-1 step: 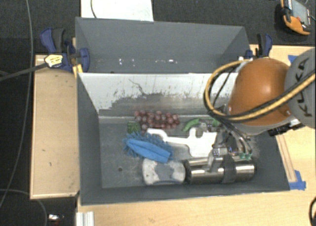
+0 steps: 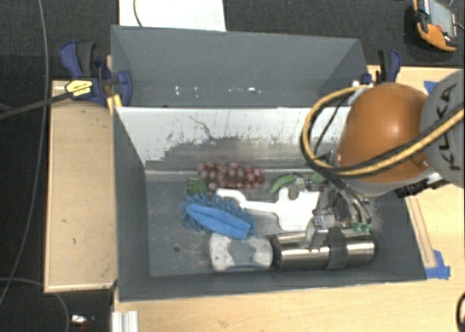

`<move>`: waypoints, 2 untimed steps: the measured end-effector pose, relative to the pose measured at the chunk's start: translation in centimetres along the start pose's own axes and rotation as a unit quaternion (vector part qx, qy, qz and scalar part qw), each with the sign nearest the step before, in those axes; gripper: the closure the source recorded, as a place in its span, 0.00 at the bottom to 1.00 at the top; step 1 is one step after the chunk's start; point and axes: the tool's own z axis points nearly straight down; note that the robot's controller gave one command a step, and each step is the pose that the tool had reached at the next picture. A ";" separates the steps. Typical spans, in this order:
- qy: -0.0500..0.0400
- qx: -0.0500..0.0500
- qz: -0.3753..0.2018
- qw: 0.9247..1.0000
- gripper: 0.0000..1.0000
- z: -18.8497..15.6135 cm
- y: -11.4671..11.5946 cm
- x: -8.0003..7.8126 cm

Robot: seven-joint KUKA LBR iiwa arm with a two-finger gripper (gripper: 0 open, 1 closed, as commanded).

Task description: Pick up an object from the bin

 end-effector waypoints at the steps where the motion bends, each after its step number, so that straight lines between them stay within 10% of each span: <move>1: -0.001 0.000 -0.113 0.994 0.00 11.0 -5.5 0.2; 2: -0.006 0.000 -0.118 0.993 0.00 5.9 -6.2 0.6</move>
Offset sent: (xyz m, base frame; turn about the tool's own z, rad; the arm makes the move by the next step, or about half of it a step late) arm -0.0066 -0.0622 -0.0609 -0.2396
